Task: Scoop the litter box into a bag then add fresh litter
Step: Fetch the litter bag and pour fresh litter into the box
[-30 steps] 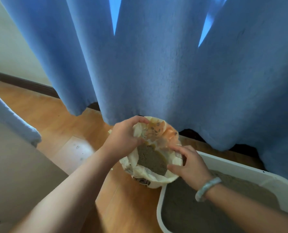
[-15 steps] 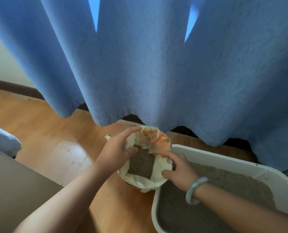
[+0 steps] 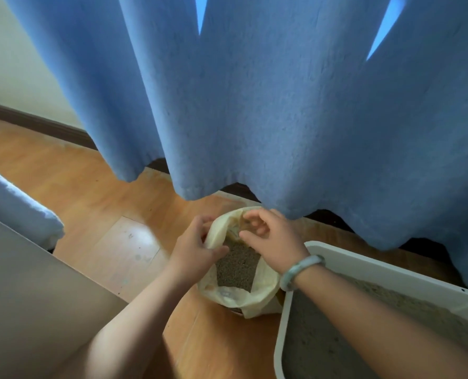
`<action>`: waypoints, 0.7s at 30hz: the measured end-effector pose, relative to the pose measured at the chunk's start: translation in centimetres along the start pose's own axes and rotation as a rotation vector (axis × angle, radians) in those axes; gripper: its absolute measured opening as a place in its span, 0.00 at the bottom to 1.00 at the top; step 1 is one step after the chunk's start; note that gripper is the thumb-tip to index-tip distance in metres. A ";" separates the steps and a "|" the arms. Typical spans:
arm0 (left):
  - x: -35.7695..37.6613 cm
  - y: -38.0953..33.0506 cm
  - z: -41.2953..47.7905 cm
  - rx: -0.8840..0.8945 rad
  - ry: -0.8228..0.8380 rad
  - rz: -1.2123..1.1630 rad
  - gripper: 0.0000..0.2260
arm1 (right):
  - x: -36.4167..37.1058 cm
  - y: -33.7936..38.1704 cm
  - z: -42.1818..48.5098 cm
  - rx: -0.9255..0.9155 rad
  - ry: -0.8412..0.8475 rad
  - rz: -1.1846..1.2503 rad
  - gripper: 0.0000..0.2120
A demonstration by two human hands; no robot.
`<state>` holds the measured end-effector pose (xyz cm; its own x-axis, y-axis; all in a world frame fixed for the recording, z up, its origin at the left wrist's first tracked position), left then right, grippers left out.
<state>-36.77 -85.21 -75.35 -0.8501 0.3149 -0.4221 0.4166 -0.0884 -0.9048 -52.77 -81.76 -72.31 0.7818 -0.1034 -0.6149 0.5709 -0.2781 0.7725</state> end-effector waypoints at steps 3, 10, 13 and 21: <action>-0.3 0.5 -0.3 -0.026 0.013 -0.073 0.23 | 2.4 0.6 0.5 0.061 0.123 0.173 0.23; -1.3 3.0 -0.4 -0.206 0.053 -0.426 0.21 | 7.2 1.8 1.0 0.147 0.214 0.115 0.33; -1.6 4.3 -1.0 -0.294 -0.044 -0.581 0.19 | 7.3 2.3 0.8 0.135 0.127 0.104 0.28; -2.5 9.2 -0.9 -0.373 -0.206 -0.162 0.15 | 6.1 1.0 -0.1 0.112 0.108 0.201 0.26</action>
<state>-30.56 -85.92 -82.55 -0.9444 0.0985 -0.3137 0.3287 0.3043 -0.8941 -47.41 -82.61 -75.27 0.9027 -0.0662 -0.4251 0.3742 -0.3670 0.8517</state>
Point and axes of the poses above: each hand's wrist, its own z-axis towards the middle knuckle, its own x-axis out of the palm, y = z × x, the point moved 7 cm from there along z, towards the middle knuckle, and after that the axes turned 9 degrees about x, right-handed, at the moved point
